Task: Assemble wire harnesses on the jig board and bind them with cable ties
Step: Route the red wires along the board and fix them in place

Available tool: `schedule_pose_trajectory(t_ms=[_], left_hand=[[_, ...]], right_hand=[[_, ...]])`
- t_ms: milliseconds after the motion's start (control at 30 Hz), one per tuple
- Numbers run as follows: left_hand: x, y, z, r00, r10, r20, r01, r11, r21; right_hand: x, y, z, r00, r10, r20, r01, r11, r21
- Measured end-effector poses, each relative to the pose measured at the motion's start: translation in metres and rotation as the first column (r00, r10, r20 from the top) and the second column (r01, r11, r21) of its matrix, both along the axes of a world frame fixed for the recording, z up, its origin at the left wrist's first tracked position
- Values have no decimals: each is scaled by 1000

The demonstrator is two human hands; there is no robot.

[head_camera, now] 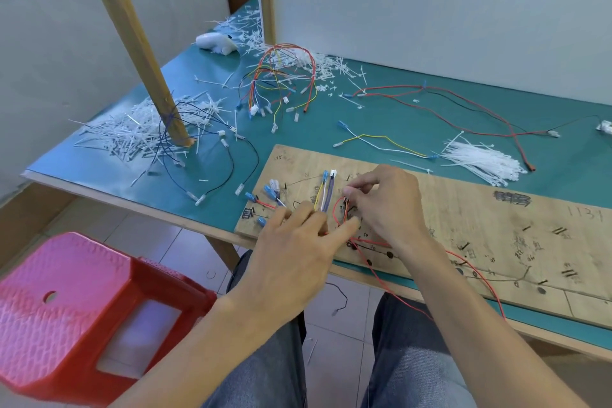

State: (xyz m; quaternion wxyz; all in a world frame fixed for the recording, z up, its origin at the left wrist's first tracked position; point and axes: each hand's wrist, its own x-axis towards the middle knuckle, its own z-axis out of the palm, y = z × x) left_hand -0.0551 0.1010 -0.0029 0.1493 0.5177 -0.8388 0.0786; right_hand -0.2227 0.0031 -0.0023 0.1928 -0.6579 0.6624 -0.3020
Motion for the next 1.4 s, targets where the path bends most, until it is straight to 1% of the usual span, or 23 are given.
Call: schedule_pose_trajectory(t_ms=[100,200,300,400,500,567,633,767,867,933,1000,1033,1067,1133,1200,1333,1400], left_hand=[[-5,-5,-3,999,30,41,-30,999,-12],[-3,-5,-12,999,44,6,-44,999,-2],[-3,-5,-17,997,68,-36,-67,997,33],[-5,-8,-17,995,69,-78,-70,998,-9],[-5,-9,-15,983,25,-183,-36,998,-59],[-3,-8,-13,971,30,-237,-48,997,-67],[1,-8,-12,969,41,-245,-55,997,-54],[3,-5,-12,975,18,-220,-22,1000,-18],[2,-8,-8,964,5,-266,1,1000,20],[2,-10,-6,953,-4,-302,17,999,40],[1,-11,-6,948,-17,-317,30,999,34],[0,-10,-7,946,-28,-322,38,999,23],[0,-10,-7,942,-40,-332,46,999,11],[-1,-10,-10,934,-56,-352,57,998,-8],[-2,-9,-12,930,-63,-363,65,998,-7],[-3,-8,-15,923,-76,-378,81,997,-2],[-4,-8,-15,923,-82,-376,82,997,-16]], right_hand=[[-2,-7,3,994,-2,108,-9,994,105],[-8,-12,2,983,-38,180,6,984,177],[-10,-13,0,982,-48,183,13,982,186],[-8,-11,0,989,-36,142,14,988,154],[-8,-8,0,991,-20,129,4,992,127],[-9,-6,0,992,-13,126,-3,992,124],[-9,-6,1,994,-6,113,-9,992,126],[-8,-1,4,998,24,49,-31,990,137],[-7,7,11,997,48,-64,-39,991,129],[-9,22,13,988,70,-139,-63,997,52],[-13,49,17,991,71,-112,-82,992,-93],[-16,66,18,989,91,-120,-108,984,-139],[-21,84,17,977,126,-173,-151,979,-139],[-30,108,11,918,198,-344,-234,970,-68],[-39,120,4,868,225,-443,-260,965,-19],[-41,126,1,854,270,-445,-272,960,59],[-38,128,1,854,248,-457,-260,965,39]])
